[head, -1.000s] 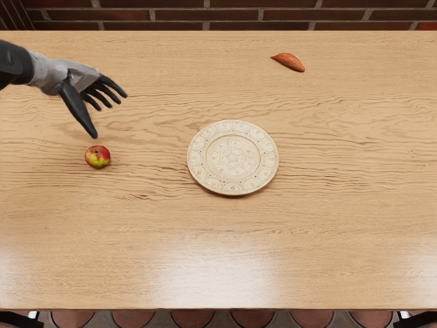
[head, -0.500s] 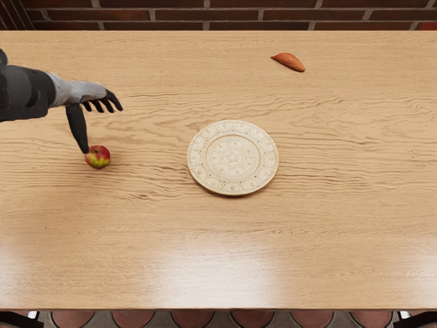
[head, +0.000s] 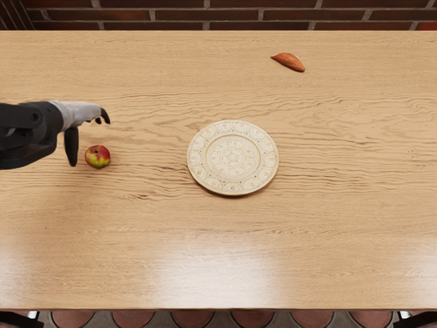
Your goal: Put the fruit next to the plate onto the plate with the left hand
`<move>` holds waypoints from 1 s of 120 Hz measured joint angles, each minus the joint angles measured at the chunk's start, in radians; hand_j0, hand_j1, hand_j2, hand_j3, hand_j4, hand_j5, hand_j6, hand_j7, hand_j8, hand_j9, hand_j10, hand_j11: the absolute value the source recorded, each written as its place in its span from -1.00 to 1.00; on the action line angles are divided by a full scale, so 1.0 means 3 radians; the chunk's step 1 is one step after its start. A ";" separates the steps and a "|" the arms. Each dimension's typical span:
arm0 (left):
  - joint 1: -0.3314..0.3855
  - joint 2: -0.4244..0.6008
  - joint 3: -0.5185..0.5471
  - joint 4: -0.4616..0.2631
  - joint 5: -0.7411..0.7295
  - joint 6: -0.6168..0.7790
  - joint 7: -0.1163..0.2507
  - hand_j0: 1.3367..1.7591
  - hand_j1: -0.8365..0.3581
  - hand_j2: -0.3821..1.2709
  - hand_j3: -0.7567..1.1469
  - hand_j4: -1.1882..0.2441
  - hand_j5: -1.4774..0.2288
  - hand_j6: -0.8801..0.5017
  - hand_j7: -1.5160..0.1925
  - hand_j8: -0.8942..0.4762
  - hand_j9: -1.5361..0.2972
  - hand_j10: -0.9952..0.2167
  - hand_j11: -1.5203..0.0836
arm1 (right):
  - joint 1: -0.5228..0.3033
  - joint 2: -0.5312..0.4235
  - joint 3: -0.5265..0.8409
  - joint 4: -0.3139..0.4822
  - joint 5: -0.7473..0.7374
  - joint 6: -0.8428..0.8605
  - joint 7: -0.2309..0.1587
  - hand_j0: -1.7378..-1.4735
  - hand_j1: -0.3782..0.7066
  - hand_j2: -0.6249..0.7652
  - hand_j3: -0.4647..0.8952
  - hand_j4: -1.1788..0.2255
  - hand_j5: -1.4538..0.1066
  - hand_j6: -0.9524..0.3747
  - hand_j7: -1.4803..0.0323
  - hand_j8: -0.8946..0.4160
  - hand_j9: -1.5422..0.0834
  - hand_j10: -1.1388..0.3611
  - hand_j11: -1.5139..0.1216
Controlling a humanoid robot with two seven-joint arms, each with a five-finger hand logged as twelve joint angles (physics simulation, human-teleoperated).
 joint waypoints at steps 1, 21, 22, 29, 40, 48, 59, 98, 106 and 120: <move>0.0005 -0.0009 0.0003 -0.0001 -0.0001 0.0013 0.0000 0.52 0.49 -0.48 -0.20 0.31 0.36 -0.09 0.40 -0.06 0.33 0.23 0.50 | 0.0000 0.0000 0.0000 0.0000 0.0000 0.0000 0.0000 -0.40 -0.89 -0.11 -0.32 0.64 0.82 0.40 0.91 0.33 0.86 0.48 0.81; 0.0098 -0.0060 0.0020 -0.0007 0.0001 0.0139 0.0007 0.52 0.49 -0.48 -0.20 0.31 0.36 -0.09 0.40 -0.06 0.33 0.23 0.50 | -0.0001 0.0000 0.0000 0.0000 0.0000 0.0001 0.0000 -0.40 -0.89 -0.11 -0.32 0.64 0.82 0.40 0.91 0.33 0.86 0.48 0.81; 0.0102 -0.0060 0.0019 -0.0007 0.0001 0.0143 0.0006 0.52 0.49 -0.48 -0.20 0.31 0.36 -0.09 0.40 -0.06 0.33 0.23 0.50 | -0.0001 0.0000 0.0000 0.0000 0.0000 0.0001 0.0000 -0.40 -0.89 -0.11 -0.32 0.64 0.82 0.40 0.91 0.33 0.86 0.48 0.81; 0.0140 -0.0096 0.0012 -0.0003 0.0000 0.0159 0.0006 0.52 0.49 -0.48 -0.20 0.31 0.36 -0.09 0.40 -0.06 0.33 0.23 0.50 | -0.0001 0.0000 0.0000 0.0001 0.0000 0.0001 0.0000 -0.40 -0.89 -0.11 -0.32 0.64 0.82 0.40 0.91 0.33 0.86 0.48 0.81; 0.0196 -0.0140 -0.0003 0.0010 -0.0004 0.0184 0.0002 0.52 0.49 -0.48 -0.20 0.31 0.36 -0.09 0.40 -0.06 0.33 0.23 0.50 | -0.0001 0.0000 0.0000 0.0000 0.0001 0.0000 0.0000 -0.40 -0.89 -0.11 -0.32 0.64 0.82 0.40 0.91 0.33 0.86 0.48 0.81; 0.0241 -0.0195 -0.0013 0.0042 -0.0009 0.0225 -0.0009 0.52 0.49 -0.48 -0.20 0.31 0.36 -0.09 0.40 -0.06 0.33 0.23 0.50 | -0.0001 0.0000 0.0000 0.0001 0.0001 0.0000 0.0000 -0.40 -0.89 -0.11 -0.32 0.64 0.82 0.40 0.91 0.33 0.86 0.48 0.81; 0.0288 -0.0234 -0.0021 0.0103 -0.0017 0.0314 -0.0023 0.52 0.47 -0.47 -0.20 0.30 0.34 -0.10 0.38 -0.07 0.31 0.22 0.48 | -0.0001 0.0000 0.0000 0.0000 0.0001 0.0000 0.0000 -0.40 -0.89 -0.11 -0.32 0.64 0.82 0.40 0.91 0.33 0.86 0.48 0.81; 0.0471 -0.0378 -0.0022 0.0319 -0.0025 0.0473 -0.0050 0.52 0.21 -0.44 -0.20 0.12 0.14 -0.29 0.19 -0.26 0.13 0.00 0.27 | -0.0001 0.0000 0.0000 0.0000 0.0000 0.0001 0.0000 -0.40 -0.89 -0.11 -0.32 0.64 0.82 0.40 0.91 0.33 0.86 0.48 0.81; 0.0509 -0.0413 -0.0021 0.0360 -0.0022 0.0516 -0.0051 0.52 0.18 -0.44 -0.20 0.10 0.12 -0.31 0.16 -0.28 0.11 -0.02 0.25 | 0.0000 0.0000 0.0000 0.0001 0.0001 0.0001 0.0000 -0.40 -0.89 -0.11 -0.32 0.64 0.82 0.40 0.91 0.33 0.86 0.48 0.81; 0.0570 -0.0438 -0.0018 0.0411 -0.0014 0.0581 -0.0054 0.52 0.16 -0.44 -0.20 0.09 0.11 -0.32 0.15 -0.29 0.10 -0.03 0.23 | 0.0000 0.0000 0.0000 0.0001 0.0001 0.0001 0.0000 -0.40 -0.89 -0.11 -0.32 0.64 0.82 0.40 0.91 0.33 0.86 0.48 0.81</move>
